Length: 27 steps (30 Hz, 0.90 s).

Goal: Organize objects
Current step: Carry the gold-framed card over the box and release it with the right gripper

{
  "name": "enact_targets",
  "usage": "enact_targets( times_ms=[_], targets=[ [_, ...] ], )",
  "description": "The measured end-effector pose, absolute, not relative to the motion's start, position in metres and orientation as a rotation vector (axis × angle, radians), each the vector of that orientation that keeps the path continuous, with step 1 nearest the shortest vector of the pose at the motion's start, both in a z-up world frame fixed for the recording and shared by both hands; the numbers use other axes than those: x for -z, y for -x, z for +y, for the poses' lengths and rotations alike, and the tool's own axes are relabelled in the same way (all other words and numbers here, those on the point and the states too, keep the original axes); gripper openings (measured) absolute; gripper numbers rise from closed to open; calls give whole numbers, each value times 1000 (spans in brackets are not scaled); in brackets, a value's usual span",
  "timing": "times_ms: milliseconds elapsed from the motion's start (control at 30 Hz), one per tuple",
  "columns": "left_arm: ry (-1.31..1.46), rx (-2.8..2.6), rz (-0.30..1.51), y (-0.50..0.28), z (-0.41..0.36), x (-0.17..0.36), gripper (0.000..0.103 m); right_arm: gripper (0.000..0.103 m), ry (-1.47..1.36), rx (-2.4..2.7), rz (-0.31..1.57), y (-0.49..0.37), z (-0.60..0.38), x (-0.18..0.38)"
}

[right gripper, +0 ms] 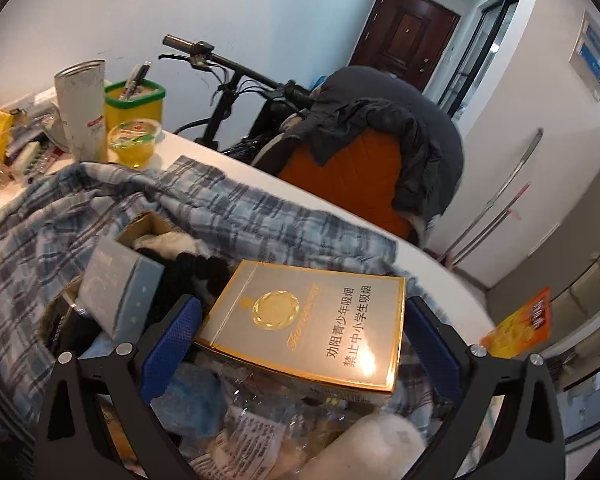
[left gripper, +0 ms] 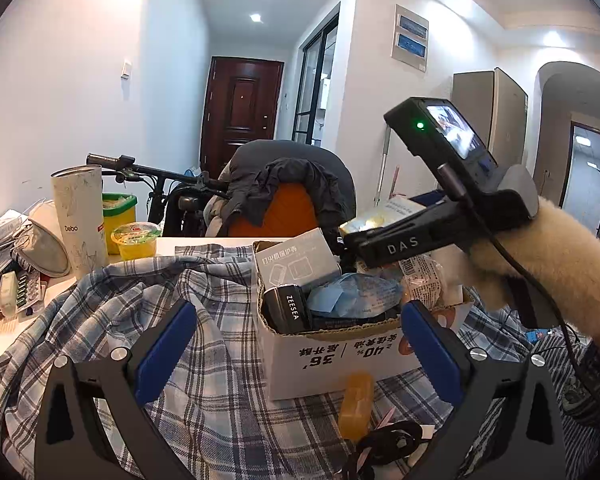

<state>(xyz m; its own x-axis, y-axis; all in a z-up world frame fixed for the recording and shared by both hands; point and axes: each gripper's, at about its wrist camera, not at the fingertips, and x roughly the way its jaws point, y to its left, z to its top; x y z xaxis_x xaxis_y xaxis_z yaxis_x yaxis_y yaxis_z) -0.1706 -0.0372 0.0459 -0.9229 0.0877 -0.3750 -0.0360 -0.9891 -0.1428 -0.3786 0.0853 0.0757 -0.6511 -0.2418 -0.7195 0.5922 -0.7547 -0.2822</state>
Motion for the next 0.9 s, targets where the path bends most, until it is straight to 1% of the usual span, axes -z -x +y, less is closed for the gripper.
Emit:
enact_targets(
  times_ms=[100, 200, 300, 533, 633, 767, 900],
  targets=[
    [598, -3013, -205, 171, -37, -46, 103, 100, -957, 2348, 656, 374, 90, -75],
    [601, -3011, -205, 171, -37, -45, 103, 100, -1019, 2319, 677, 373, 89, -70],
    [601, -3010, -205, 171, -37, -46, 103, 100, -966, 2336, 647, 368, 94, -77],
    [606, -2999, -208, 171, -36, -44, 103, 100, -756, 2377, 361, 346, 127, -115],
    [605, -2997, -211, 171, -36, -44, 103, 102, -669, 2357, 256, 326, 148, -125],
    [607, -2996, -215, 171, -36, -44, 103, 102, -573, 2306, 140, 289, 180, -124],
    [610, -2994, -213, 171, -36, -44, 103, 102, -521, 2222, 15, 260, 219, -107]
  ],
)
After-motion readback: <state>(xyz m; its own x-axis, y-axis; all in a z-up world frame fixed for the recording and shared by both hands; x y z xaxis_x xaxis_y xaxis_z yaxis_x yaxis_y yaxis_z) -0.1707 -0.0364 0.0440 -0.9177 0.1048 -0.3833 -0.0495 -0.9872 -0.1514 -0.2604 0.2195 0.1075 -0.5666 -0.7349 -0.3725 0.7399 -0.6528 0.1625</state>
